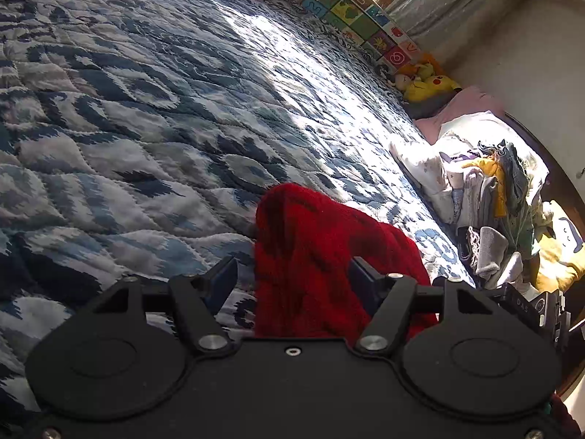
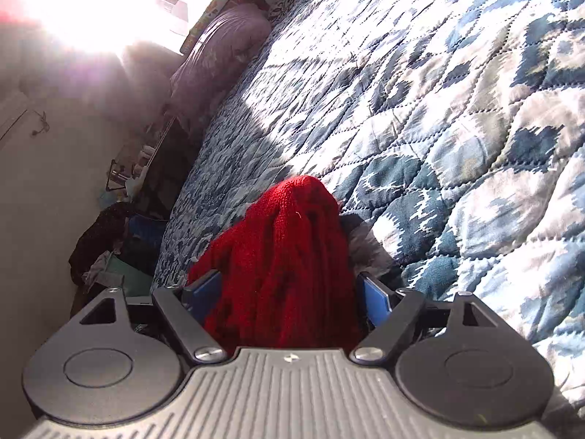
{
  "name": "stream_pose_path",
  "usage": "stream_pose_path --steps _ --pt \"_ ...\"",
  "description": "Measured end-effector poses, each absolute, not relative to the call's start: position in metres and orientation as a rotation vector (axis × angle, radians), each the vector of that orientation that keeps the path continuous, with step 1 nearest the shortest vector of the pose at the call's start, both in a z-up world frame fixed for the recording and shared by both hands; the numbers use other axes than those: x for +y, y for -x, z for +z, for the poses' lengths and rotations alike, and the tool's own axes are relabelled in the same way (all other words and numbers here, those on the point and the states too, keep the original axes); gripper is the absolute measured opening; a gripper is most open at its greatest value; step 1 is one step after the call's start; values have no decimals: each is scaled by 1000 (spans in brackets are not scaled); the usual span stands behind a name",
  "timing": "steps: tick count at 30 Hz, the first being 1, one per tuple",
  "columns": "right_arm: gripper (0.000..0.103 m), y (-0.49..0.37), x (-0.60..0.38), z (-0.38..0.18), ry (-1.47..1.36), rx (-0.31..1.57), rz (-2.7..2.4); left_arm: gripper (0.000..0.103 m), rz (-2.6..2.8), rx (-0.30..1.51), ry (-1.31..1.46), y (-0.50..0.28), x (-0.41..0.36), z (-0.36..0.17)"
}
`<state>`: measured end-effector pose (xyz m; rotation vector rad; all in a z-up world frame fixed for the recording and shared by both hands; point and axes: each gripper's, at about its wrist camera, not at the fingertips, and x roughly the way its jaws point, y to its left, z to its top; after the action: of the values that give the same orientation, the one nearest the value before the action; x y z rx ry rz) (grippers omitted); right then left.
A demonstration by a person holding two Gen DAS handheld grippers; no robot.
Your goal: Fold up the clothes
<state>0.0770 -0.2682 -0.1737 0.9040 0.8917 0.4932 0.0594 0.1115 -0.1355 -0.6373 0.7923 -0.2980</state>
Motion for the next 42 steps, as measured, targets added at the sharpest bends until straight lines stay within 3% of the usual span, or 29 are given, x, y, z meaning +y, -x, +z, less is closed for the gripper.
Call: stream_pose_path --steps 9,14,16,24,33,42 --pt "64 -61 -260 -198 -985 906 519 67 -343 886 880 -60 108 -172" --pt "49 -62 -259 -205 -1025 878 522 55 -320 869 950 -62 104 -178" --pt "46 -62 -257 -199 -1025 864 538 45 -325 853 980 -60 107 -173" --pt "45 -96 -220 -133 -988 805 701 43 -320 686 1159 -51 158 -115" --pt "45 -159 -52 -56 -840 842 1047 43 -149 378 1271 -1 297 -59" --pt "45 -175 115 -84 -714 998 1145 43 68 281 1377 11 409 -118"
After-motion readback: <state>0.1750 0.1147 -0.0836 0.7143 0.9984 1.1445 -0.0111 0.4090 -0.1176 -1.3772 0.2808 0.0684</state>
